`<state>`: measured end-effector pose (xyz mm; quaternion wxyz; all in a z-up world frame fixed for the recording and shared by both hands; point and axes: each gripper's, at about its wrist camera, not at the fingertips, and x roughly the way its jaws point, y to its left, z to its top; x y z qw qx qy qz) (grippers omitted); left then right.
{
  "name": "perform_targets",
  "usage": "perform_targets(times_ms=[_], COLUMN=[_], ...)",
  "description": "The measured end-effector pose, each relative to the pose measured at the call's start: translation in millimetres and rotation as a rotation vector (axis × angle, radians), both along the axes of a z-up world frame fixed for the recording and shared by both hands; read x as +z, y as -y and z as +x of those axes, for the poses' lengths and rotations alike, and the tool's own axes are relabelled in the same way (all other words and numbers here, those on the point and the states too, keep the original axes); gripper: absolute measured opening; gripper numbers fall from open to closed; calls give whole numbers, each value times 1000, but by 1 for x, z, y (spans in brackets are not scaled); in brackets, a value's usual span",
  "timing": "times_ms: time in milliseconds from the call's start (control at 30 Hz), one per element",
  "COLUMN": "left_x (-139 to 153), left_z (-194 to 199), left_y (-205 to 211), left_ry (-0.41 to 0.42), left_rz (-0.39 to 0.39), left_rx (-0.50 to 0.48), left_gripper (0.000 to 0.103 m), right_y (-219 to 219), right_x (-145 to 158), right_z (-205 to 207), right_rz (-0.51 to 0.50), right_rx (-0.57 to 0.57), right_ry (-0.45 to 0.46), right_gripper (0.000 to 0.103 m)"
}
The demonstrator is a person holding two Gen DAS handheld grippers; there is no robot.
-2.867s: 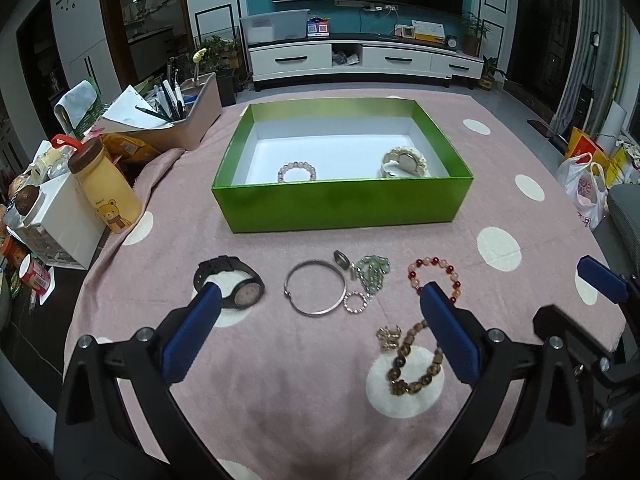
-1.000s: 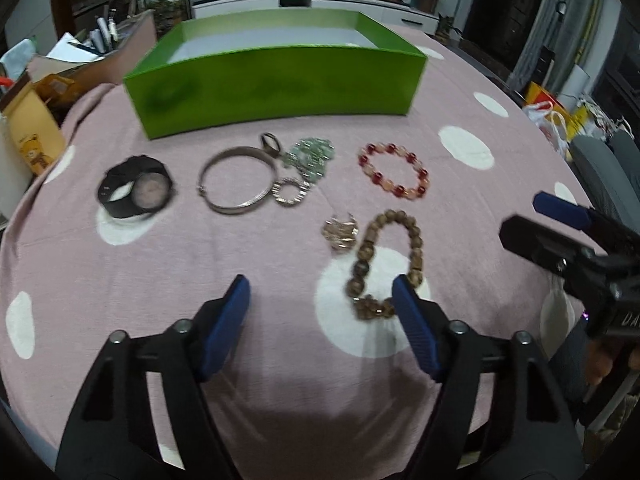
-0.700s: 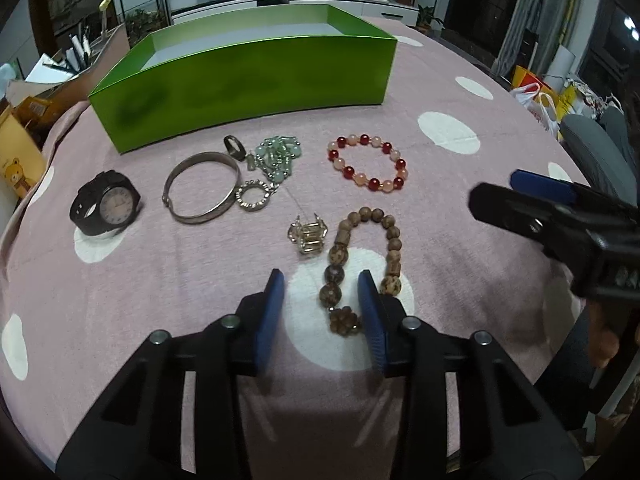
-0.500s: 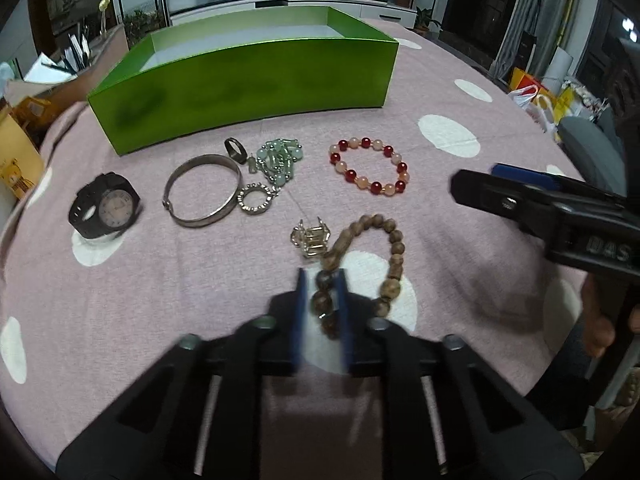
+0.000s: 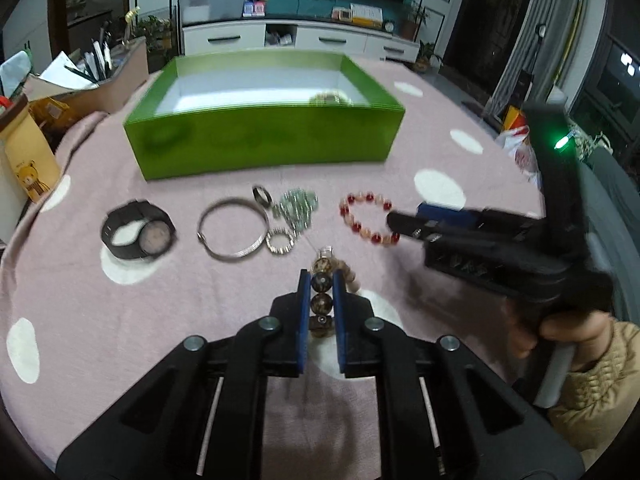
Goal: Organize jewelry
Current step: 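Grasp the brown wooden bead bracelet with the left tool while the right tool grasps the red-and-pink bead bracelet, then carry both held bead bracelets up and over into the green box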
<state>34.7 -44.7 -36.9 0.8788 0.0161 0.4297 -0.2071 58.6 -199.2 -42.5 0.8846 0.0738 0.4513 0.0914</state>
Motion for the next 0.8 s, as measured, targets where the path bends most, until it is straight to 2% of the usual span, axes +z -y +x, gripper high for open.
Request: perform_targets(times_ms=[233, 400, 600, 800], left_x=[23, 29, 31, 32], left_z=[-3, -4, -1, -2], left_y=[-11, -18, -25, -30], left_ry=[45, 57, 50, 50], left_rz=[-34, -47, -62, -56], left_rx=[23, 39, 58, 80], left_gripper=[10, 10, 10, 10], right_y=[-15, -16, -20, -26], right_x=[-5, -7, -7, 6], right_z=[8, 11, 12, 4], right_rz=[-89, -152, -190, -171], right_rx=[19, -2, -15, -4], right_ry=[6, 22, 39, 76], right_gripper=[28, 8, 7, 7])
